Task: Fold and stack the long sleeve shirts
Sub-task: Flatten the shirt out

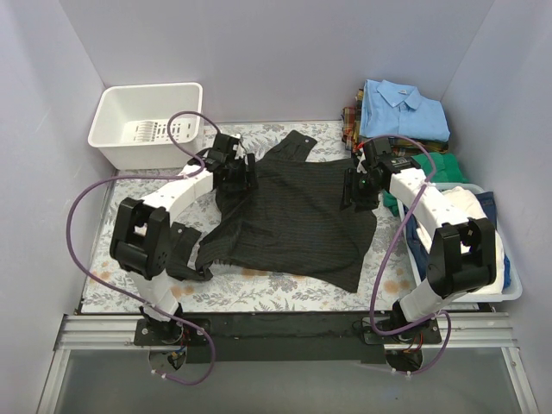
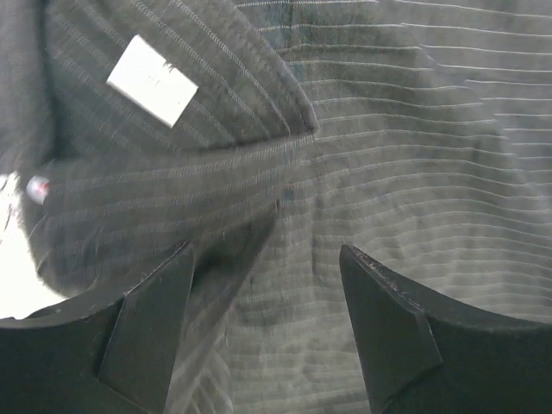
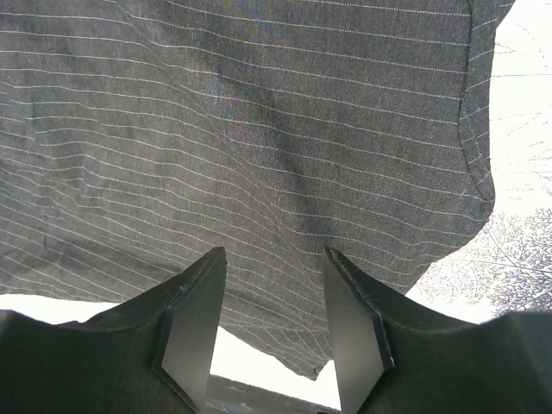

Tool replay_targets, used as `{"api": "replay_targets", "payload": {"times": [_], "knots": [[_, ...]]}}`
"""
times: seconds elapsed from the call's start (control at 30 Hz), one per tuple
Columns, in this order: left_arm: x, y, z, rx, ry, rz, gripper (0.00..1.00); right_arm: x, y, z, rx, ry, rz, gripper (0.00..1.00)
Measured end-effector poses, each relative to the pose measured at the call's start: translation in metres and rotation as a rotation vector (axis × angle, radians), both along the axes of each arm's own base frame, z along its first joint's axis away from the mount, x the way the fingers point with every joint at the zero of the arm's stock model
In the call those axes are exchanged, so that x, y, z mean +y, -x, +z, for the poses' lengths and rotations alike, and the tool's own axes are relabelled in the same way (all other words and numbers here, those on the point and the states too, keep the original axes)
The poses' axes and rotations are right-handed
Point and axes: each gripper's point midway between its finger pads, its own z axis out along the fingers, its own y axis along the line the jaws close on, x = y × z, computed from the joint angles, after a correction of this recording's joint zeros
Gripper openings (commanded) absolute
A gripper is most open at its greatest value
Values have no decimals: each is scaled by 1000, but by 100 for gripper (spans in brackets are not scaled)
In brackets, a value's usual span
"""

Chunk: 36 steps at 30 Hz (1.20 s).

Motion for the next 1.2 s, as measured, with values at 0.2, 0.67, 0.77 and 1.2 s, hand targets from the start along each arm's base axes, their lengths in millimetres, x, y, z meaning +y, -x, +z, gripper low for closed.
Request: {"api": "replay_targets", "payload": {"times": [0.2, 0.67, 0.77, 1.2], "knots": [[-11, -24, -25, 13, -55, -35, 68, 0, -2, -1, -7, 0, -7, 56], [9, -25, -58, 34, -247, -9, 0, -1, -3, -4, -12, 8, -21, 55], [16, -19, -65, 55, -275, -6, 0, -1, -3, -4, -11, 7, -24, 54], [53, 10, 14, -72, -297, 132, 0, 3, -4, -7, -9, 1, -10, 54]]}}
